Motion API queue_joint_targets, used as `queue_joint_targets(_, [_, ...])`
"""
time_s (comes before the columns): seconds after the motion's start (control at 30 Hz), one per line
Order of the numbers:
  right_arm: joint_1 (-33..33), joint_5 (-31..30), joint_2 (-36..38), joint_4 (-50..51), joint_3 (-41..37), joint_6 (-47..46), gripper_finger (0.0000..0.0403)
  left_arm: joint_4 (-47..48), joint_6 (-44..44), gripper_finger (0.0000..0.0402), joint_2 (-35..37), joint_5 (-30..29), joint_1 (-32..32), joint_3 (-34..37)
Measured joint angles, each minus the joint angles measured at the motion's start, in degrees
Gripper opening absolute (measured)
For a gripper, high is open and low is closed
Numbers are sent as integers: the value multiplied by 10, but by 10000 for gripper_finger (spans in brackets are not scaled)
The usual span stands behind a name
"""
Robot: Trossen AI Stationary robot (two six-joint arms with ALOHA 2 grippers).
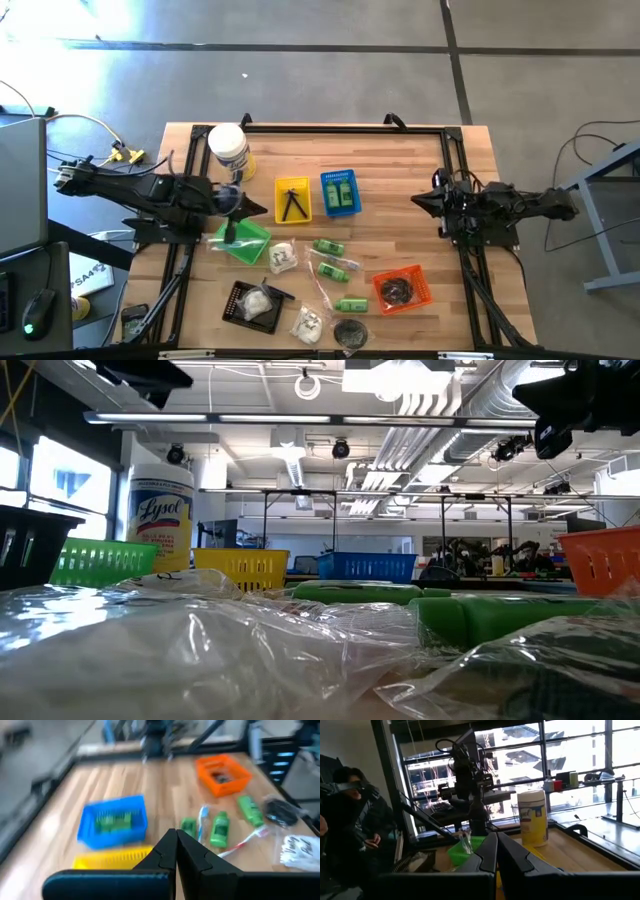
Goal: Pick & Place Travel size toiletries
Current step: Put the cotton pack into the black bin
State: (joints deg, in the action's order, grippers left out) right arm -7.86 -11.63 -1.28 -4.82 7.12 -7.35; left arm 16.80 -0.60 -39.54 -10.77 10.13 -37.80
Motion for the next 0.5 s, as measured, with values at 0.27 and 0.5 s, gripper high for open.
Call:
queue_joint_targets(0.27, [0,-20,0,-22,-30,3,2,1,-56,0,-93,22,0,-1])
queue_joint_targets(0.5, [0,-16,0,-19,-32,16,2,52,-82,26,-228,44,0,-54])
